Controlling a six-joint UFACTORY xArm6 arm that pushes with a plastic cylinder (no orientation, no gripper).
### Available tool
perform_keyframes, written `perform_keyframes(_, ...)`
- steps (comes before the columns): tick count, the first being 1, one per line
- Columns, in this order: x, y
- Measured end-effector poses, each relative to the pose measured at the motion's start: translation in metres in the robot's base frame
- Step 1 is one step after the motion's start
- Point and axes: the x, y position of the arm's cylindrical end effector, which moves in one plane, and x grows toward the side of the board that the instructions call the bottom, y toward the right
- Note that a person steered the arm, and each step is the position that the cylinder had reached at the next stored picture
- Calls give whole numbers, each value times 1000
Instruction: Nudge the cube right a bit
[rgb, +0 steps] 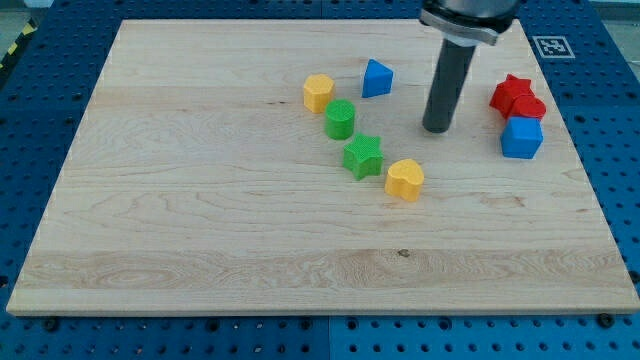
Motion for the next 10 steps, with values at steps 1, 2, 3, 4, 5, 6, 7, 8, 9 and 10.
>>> perform_keyframes(1, 2, 30)
perform_keyframes(2, 4, 43)
perform_keyframes(3, 4, 43)
perform_keyframes(4, 7, 44)
perform_keyframes(5, 7, 46)
perform_keyframes(6, 7, 48)
perform_keyframes(7, 7, 53)
perform_keyframes(8, 7, 55)
perform_keyframes(9, 7, 55)
perform_keyframes(10, 7, 55)
